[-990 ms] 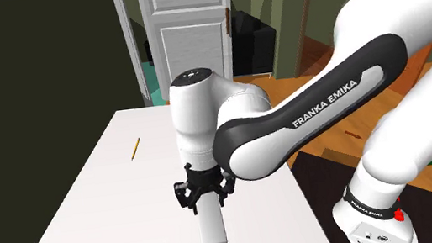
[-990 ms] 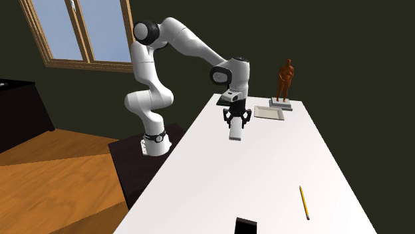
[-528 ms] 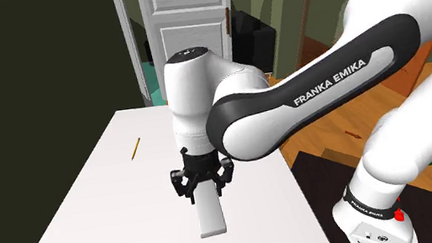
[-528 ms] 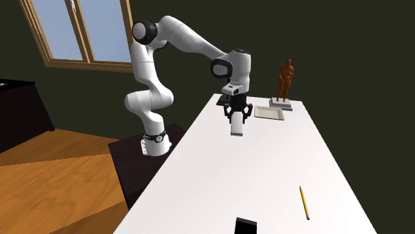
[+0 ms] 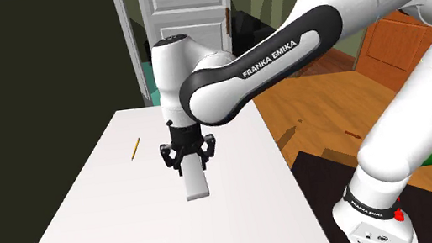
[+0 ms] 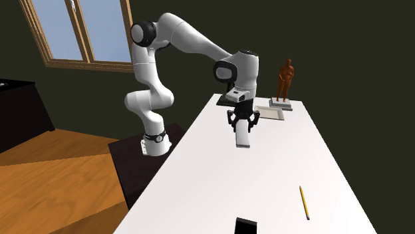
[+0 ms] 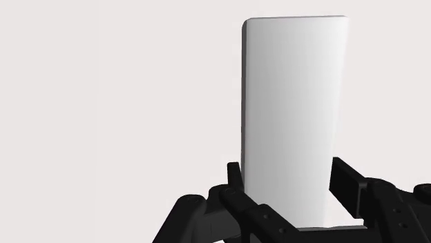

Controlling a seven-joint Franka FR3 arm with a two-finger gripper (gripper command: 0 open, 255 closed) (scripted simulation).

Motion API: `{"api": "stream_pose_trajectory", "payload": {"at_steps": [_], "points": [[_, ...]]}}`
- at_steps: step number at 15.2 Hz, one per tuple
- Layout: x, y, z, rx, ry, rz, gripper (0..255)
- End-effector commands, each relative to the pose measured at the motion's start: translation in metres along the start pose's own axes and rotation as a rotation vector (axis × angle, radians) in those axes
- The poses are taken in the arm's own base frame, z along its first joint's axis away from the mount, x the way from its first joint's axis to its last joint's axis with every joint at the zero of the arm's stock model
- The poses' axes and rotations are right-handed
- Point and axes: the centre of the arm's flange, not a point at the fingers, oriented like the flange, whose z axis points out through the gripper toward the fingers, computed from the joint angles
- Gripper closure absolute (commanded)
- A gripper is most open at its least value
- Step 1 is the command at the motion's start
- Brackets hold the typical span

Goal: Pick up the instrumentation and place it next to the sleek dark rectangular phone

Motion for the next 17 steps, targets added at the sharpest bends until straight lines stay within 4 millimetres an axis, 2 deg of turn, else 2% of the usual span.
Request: {"api": "stream_pose_trajectory", "payload": {"at_steps": [1, 17], "points": [[0.030, -0.003, 0.001, 0.000, 0.001, -0.001, 255], [0.239, -0.035, -0.002, 0.000, 0.001, -0.001, 255]]}}
